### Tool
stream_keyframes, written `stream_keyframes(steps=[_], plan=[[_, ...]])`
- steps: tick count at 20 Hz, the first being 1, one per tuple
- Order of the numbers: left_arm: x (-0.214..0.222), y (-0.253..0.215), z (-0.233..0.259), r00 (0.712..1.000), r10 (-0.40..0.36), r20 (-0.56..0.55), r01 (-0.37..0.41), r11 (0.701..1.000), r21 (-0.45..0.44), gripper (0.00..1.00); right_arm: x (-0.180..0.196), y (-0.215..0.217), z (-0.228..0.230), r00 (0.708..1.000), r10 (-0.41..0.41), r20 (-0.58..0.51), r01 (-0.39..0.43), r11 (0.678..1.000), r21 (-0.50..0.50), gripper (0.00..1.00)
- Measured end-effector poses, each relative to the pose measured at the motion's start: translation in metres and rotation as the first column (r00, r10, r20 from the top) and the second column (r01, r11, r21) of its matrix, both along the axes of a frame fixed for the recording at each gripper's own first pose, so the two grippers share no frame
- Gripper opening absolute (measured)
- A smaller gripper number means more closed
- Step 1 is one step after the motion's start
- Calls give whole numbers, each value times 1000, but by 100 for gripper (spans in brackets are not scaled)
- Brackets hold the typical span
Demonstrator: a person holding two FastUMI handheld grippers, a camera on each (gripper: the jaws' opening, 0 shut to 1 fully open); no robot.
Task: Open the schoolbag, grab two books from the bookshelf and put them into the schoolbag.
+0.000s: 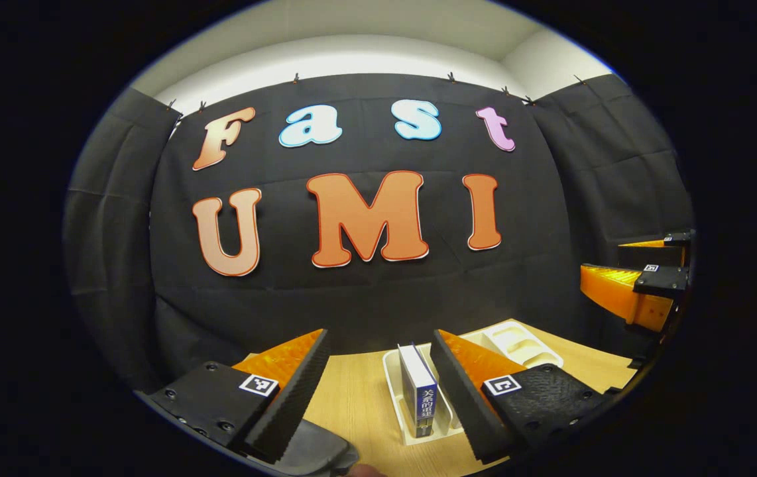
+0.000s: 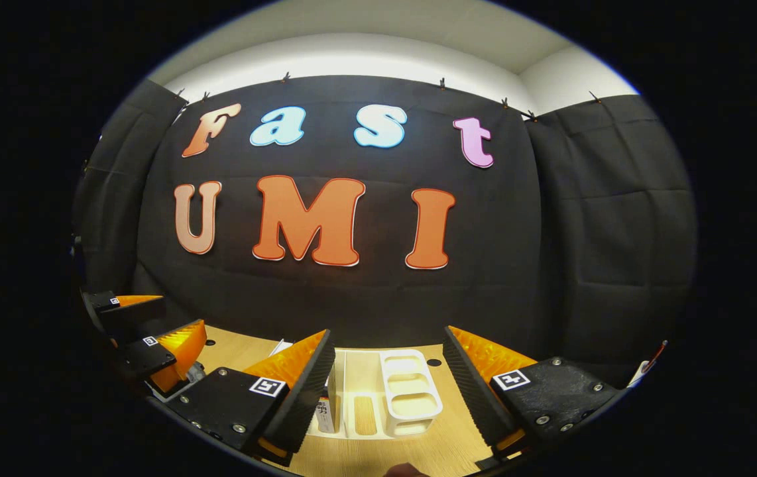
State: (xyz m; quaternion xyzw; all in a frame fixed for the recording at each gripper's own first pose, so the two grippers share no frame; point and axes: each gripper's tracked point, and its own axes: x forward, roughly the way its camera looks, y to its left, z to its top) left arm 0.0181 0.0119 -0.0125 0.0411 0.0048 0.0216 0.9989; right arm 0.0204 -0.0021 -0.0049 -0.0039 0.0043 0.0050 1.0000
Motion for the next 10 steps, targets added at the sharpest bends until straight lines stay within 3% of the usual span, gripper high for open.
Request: stream_keyframes(steps=[5,10], plan=[[-1,11,-24,999,39,-33,-37,997,69,97,5,-2,-8,1000,12,-8,-12,1000,-16,97],[-7,29,-77,988,110,-112,-80,967,242,97,15,-8,-16,1000,23,-20,-23,999,-23,97]])
